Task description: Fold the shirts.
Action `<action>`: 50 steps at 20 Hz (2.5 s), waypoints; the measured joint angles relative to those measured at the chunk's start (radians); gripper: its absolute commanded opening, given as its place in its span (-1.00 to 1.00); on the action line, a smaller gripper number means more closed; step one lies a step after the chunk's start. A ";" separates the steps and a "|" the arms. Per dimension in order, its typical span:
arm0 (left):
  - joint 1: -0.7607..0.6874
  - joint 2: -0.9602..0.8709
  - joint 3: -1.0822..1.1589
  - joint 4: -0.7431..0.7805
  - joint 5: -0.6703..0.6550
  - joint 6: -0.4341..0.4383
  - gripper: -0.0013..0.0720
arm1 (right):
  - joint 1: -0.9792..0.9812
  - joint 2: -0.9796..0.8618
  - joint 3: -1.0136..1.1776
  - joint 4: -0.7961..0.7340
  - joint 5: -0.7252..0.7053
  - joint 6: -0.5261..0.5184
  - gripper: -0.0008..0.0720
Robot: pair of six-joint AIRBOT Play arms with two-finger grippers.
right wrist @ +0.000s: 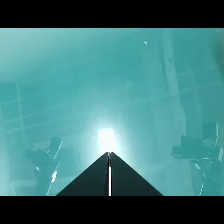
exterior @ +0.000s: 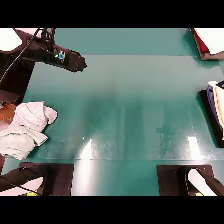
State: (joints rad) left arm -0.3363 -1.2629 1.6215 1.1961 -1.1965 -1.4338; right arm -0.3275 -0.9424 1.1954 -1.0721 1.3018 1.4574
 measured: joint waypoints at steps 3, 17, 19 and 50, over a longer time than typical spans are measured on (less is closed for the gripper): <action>0.000 0.000 0.000 0.000 0.006 0.000 -0.91 | 0.000 0.000 0.000 0.000 0.000 0.000 -0.94; 0.016 0.000 0.019 0.021 0.014 0.010 0.47 | 0.001 0.000 0.000 0.006 0.014 0.000 -0.94; 0.047 0.001 0.032 0.114 -0.072 -0.005 0.48 | 0.001 0.000 0.000 0.006 0.014 0.000 -0.94; 0.022 0.098 0.088 0.066 -0.008 0.270 -0.91 | 0.001 0.000 0.182 0.007 -0.017 0.000 -0.94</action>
State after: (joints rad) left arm -0.3141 -1.1645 1.7096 1.2617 -1.2041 -1.1637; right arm -0.3267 -0.9424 1.3777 -1.0649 1.2850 1.4574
